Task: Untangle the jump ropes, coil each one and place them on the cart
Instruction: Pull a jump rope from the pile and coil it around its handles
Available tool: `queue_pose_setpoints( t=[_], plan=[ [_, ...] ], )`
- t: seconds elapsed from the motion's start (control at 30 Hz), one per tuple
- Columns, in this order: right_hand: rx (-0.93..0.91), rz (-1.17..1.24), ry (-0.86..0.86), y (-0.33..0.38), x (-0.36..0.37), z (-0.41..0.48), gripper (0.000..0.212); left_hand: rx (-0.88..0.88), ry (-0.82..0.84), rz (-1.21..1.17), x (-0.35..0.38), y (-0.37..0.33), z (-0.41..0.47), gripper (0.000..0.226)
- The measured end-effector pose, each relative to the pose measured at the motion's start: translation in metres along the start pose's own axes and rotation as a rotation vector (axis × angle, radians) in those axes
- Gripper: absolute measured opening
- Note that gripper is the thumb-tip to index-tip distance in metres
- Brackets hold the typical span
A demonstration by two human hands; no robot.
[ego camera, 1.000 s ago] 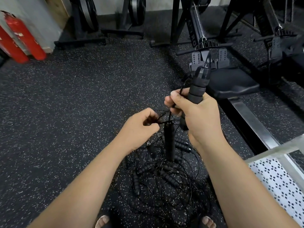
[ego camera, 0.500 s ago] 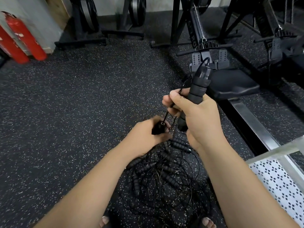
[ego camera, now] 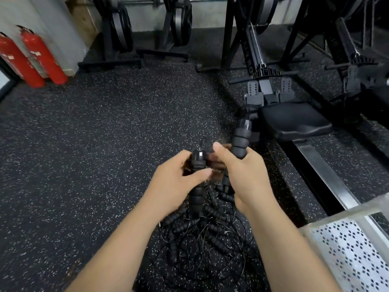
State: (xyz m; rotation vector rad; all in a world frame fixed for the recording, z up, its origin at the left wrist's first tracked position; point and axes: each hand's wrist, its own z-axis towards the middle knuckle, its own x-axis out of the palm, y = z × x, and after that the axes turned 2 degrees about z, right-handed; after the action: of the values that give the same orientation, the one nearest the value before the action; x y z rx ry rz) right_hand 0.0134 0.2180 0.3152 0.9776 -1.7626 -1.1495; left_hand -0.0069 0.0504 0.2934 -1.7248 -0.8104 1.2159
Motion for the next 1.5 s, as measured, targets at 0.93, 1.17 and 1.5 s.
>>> queue_pose_setpoints(
  t=[0.93, 1.17, 1.5],
  plan=[
    [-0.204, -0.183, 0.04, -0.014, 0.017, -0.021, 0.011, -0.039, -0.199, -0.428, -0.008, -0.037, -0.002, 0.029],
    [-0.186, -0.175, 0.064, -0.016, 0.019, -0.024, 0.009, -0.054, -0.184, -0.423, -0.011, -0.033, -0.002, 0.028],
    [-0.152, -0.107, 0.167, -0.016, 0.017, -0.025, 0.021, -0.03, -0.164, -0.473, -0.013, -0.029, 0.001, 0.033]
  ],
)
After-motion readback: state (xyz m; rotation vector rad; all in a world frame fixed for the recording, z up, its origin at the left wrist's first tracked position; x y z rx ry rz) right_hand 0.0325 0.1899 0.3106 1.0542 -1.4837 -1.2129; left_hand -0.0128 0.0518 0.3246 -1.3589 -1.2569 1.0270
